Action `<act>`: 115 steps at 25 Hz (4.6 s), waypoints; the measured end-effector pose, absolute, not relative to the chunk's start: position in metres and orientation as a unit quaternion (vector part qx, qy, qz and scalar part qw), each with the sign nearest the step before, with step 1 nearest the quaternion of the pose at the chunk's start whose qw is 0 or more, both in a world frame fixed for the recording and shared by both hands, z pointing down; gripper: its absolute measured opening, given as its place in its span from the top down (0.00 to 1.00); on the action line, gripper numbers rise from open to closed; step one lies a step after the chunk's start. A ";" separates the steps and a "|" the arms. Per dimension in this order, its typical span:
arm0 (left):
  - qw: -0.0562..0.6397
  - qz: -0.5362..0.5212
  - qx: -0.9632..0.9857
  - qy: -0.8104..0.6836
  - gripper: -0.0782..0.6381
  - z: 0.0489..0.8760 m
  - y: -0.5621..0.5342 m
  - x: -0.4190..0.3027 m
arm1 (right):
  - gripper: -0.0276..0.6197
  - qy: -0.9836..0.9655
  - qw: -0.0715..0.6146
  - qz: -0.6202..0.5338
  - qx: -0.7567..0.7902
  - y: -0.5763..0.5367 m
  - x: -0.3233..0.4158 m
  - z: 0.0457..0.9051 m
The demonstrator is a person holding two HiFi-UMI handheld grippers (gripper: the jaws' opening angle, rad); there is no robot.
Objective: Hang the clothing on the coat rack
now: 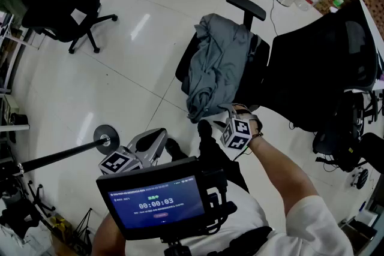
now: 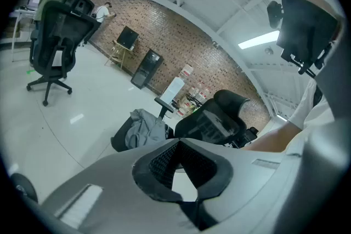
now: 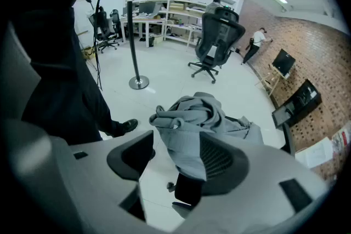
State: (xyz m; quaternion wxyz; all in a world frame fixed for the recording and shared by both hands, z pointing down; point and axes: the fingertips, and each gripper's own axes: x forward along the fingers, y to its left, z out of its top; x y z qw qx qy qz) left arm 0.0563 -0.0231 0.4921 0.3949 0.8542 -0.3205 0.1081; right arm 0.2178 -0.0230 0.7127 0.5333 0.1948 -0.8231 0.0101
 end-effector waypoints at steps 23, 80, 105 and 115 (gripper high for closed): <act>0.404 0.115 0.819 -0.391 0.89 0.507 -0.036 0.064 | 0.49 -0.719 0.648 -0.240 -0.076 -0.054 0.218 0.782; 0.413 0.173 0.841 -0.303 0.87 0.559 -0.060 0.124 | 0.86 -0.837 0.517 -0.028 0.176 -0.076 0.220 0.714; 0.168 0.291 0.892 -0.302 0.46 0.584 -0.135 0.211 | 0.89 -0.884 0.265 0.048 0.382 -0.152 0.228 0.532; 0.083 0.307 0.913 -0.256 0.86 0.575 -0.152 0.218 | 0.89 -0.911 0.270 -0.002 0.313 -0.127 0.217 0.519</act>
